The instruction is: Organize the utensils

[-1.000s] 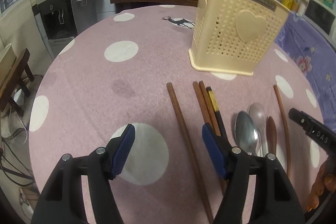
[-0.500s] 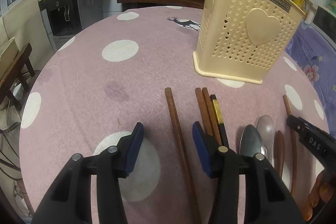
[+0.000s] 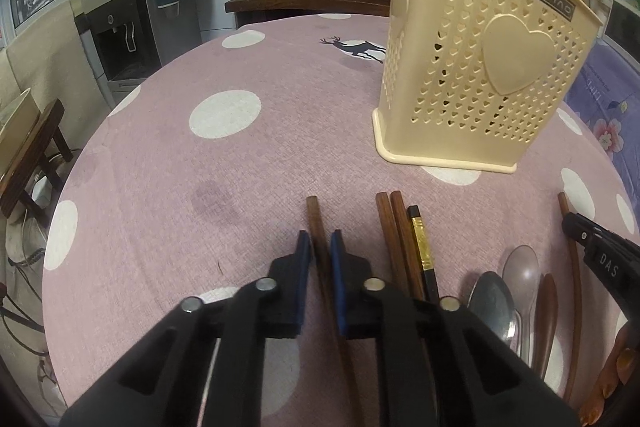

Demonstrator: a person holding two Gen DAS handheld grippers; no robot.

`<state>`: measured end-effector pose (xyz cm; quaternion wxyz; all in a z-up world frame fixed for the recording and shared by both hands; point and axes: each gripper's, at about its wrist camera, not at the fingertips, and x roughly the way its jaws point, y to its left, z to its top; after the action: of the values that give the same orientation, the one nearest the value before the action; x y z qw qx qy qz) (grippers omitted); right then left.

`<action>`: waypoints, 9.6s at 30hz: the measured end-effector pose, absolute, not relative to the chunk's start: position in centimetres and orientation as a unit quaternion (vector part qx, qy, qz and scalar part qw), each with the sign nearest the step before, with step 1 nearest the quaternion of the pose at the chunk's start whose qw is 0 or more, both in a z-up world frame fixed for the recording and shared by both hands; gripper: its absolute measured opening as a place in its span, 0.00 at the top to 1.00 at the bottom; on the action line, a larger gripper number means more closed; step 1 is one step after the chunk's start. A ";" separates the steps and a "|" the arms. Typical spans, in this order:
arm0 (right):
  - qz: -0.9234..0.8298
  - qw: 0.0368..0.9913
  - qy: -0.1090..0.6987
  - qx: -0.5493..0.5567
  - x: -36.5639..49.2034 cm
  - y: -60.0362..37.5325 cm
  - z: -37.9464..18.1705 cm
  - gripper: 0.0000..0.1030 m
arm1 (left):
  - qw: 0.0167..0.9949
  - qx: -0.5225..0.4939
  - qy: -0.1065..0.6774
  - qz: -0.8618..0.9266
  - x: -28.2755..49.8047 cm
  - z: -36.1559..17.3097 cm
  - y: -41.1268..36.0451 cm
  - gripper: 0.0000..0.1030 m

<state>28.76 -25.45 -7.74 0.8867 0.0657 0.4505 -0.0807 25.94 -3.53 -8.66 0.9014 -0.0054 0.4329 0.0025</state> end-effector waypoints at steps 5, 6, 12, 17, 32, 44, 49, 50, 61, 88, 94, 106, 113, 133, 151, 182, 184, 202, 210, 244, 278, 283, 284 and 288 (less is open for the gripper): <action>-0.077 0.887 0.450 0.067 28.8 -25.5 -7.8 0.92 | 0.901 -0.005 0.434 -0.002 25.7 -8.7 -3.9 0.91; -0.077 0.887 0.450 0.067 28.8 -25.4 -7.8 0.92 | 0.901 -0.005 0.434 -0.001 25.7 -8.7 -3.9 0.91; -0.074 0.888 0.448 0.074 28.8 -25.5 -7.9 0.92 | 0.901 -0.004 0.433 -0.004 25.8 -8.7 -3.9 0.91; -0.061 0.895 0.432 0.094 28.5 -26.1 -7.1 0.92 | 0.904 -0.016 0.428 -0.010 26.0 -8.3 -3.5 0.92; 0.009 0.953 0.279 0.116 22.8 -29.4 4.1 0.93 | 0.954 -0.029 0.297 -0.042 23.9 3.0 -1.3 0.93; -0.008 0.971 0.228 0.076 21.1 -29.6 9.0 0.93 | 0.966 -0.042 0.251 -0.050 23.9 6.9 -0.3 0.93; -0.008 0.970 0.231 0.070 21.2 -29.4 9.1 0.93 | 0.966 -0.042 0.250 -0.049 23.8 6.9 -0.3 0.93; -0.007 0.970 0.231 0.070 21.3 -29.5 9.1 0.93 | 0.966 -0.044 0.250 -0.050 23.8 7.0 -0.2 0.93; 0.013 0.977 0.203 0.062 21.7 -28.7 13.3 0.93 | 0.972 -0.044 0.220 -0.065 23.6 11.1 0.9 0.93; 0.015 0.984 0.152 0.095 31.9 -23.2 17.7 0.92 | 0.972 -0.074 0.196 -0.104 30.9 17.1 -6.0 0.93; 0.009 0.977 0.187 0.098 32.8 -23.4 13.9 0.92 | 0.962 -0.076 0.240 -0.102 31.8 12.1 -6.0 0.93; 0.016 0.972 0.210 0.108 32.9 -24.3 11.1 0.90 | 0.946 -0.081 0.294 -0.115 32.5 8.1 -5.5 0.90; 0.024 0.975 0.201 0.091 29.0 -24.3 10.2 0.57 | 0.957 -0.066 0.263 -0.101 28.4 7.2 -3.5 0.12; 0.022 0.909 0.411 0.064 20.2 -21.0 -5.4 0.61 | 0.921 0.022 0.387 -0.037 20.8 -5.1 -0.6 0.05; -0.026 0.897 0.440 0.045 21.2 -18.8 -8.0 0.81 | 0.920 0.037 0.389 -0.035 20.1 -5.9 -1.6 0.09; -0.042 0.894 0.442 0.059 21.1 -23.2 -7.9 0.84 | 0.886 -0.009 0.458 -0.065 21.9 -8.1 -2.4 0.49; -0.044 0.895 0.441 0.056 21.2 -23.1 -7.9 0.84 | 0.887 -0.004 0.457 -0.059 22.4 -8.2 -2.7 0.49; -0.014 0.897 0.439 0.056 22.0 -24.0 -7.6 0.84 | 0.890 0.027 0.453 -0.031 25.6 -8.2 -4.6 0.89; 0.000 0.909 0.411 0.072 21.6 -25.7 -6.2 0.84 | 0.889 0.022 0.456 -0.041 26.3 -8.1 -4.8 0.90; -0.004 0.968 0.246 0.051 19.5 -28.8 4.9 0.84 | 0.966 -0.050 0.248 -0.053 22.9 6.4 0.1 0.91; 0.075 0.975 0.204 0.042 24.6 -25.1 16.8 0.84 | 0.982 -0.024 0.173 -0.073 25.1 18.1 0.4 0.98; 0.072 0.976 0.199 0.043 23.8 -25.1 16.3 0.84 | 0.967 -0.060 0.244 -0.047 28.5 13.9 3.0 0.89; 0.070 0.977 0.199 0.042 23.6 -25.2 16.1 0.84 | 0.963 -0.068 0.259 -0.032 29.3 12.5 3.6 0.69; 0.069 0.976 0.202 0.047 23.0 -25.7 15.5 0.84 | 0.954 -0.069 0.292 -0.005 32.1 7.2 4.5 0.44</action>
<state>22.99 -25.71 15.53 0.9759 0.0465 0.2017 0.0690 32.10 4.46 7.22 0.9540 -0.0692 0.2918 -0.0046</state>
